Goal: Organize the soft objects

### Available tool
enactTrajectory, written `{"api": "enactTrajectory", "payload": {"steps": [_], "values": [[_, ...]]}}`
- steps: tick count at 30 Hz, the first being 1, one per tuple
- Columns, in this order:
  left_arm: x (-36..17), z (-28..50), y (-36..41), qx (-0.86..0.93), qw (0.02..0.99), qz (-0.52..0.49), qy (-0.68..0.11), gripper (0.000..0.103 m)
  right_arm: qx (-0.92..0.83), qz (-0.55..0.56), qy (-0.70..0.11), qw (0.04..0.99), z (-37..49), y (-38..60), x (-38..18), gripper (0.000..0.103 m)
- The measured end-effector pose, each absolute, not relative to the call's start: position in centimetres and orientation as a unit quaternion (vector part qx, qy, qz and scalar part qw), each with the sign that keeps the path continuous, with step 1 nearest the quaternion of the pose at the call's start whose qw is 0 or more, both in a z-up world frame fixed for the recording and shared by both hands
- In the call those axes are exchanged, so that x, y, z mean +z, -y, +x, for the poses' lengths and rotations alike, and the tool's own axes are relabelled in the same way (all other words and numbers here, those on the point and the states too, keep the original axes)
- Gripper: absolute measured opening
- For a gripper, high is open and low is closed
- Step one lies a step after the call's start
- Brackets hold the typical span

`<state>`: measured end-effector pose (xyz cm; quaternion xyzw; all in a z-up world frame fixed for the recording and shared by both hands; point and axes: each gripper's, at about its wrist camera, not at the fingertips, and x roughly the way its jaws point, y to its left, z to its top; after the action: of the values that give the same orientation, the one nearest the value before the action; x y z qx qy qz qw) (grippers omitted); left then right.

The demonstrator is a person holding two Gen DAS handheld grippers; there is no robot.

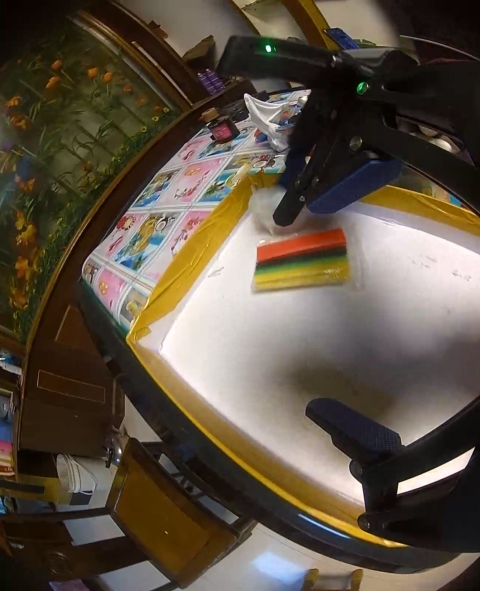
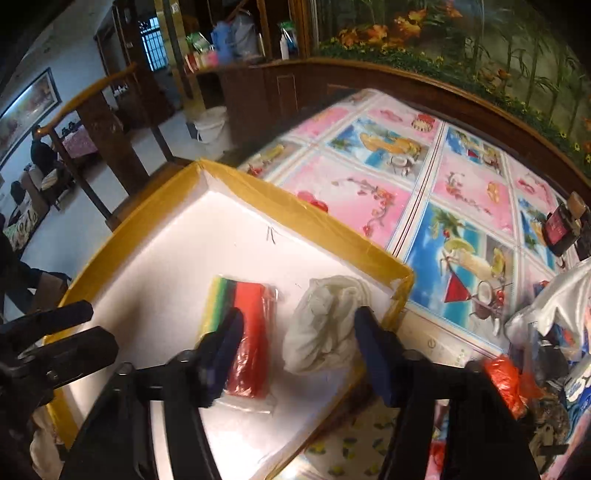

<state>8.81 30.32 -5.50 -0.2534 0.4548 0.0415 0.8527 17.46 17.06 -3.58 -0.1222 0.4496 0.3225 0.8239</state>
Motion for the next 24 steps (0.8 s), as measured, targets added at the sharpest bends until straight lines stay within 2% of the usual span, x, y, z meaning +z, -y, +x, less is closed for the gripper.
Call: {"api": "enactTrajectory", "payload": {"steps": [1,2,8,16,17,18,21,24], "values": [[-5.6,9.3,-30.1,0.043,0.852,-0.248,-0.458,0.101,0.323,-0.124,-0.457,0.82,17.8,-18.0,-4.4,0.009],[-5.7,9.8,-29.8,0.045,0.852,-0.244,-0.461,0.101,0.324,-0.118,-0.463,0.817,18.1,-18.2,-4.9,0.007],[-7.5,12.2,-27.9,0.084,0.847,-0.204,-0.483,0.101,0.332,-0.035,-0.43,0.839,18.0,-13.9,-2.3,0.007],[-10.4,15.2,-22.7,0.118,0.84,-0.053,-0.528,0.099,0.34,0.019,-0.409,0.847,15.6,-7.5,-1.2,0.007],[-10.1,15.0,-22.4,0.107,0.848,-0.054,-0.516,0.08,0.341,0.023,-0.41,0.846,15.1,-6.2,-1.6,0.007],[-9.7,14.9,-22.3,0.101,0.852,-0.054,-0.511,0.042,0.34,0.025,-0.41,0.846,14.6,-5.3,-1.8,0.007],[-8.5,14.1,-23.1,0.066,0.853,-0.111,-0.505,0.038,0.334,0.029,-0.408,0.849,12.9,-2.7,-2.0,0.007],[-5.6,11.6,-22.5,0.031,0.876,-0.127,-0.464,0.038,0.333,0.04,-0.406,0.85,11.1,0.2,-1.7,0.007]]}}
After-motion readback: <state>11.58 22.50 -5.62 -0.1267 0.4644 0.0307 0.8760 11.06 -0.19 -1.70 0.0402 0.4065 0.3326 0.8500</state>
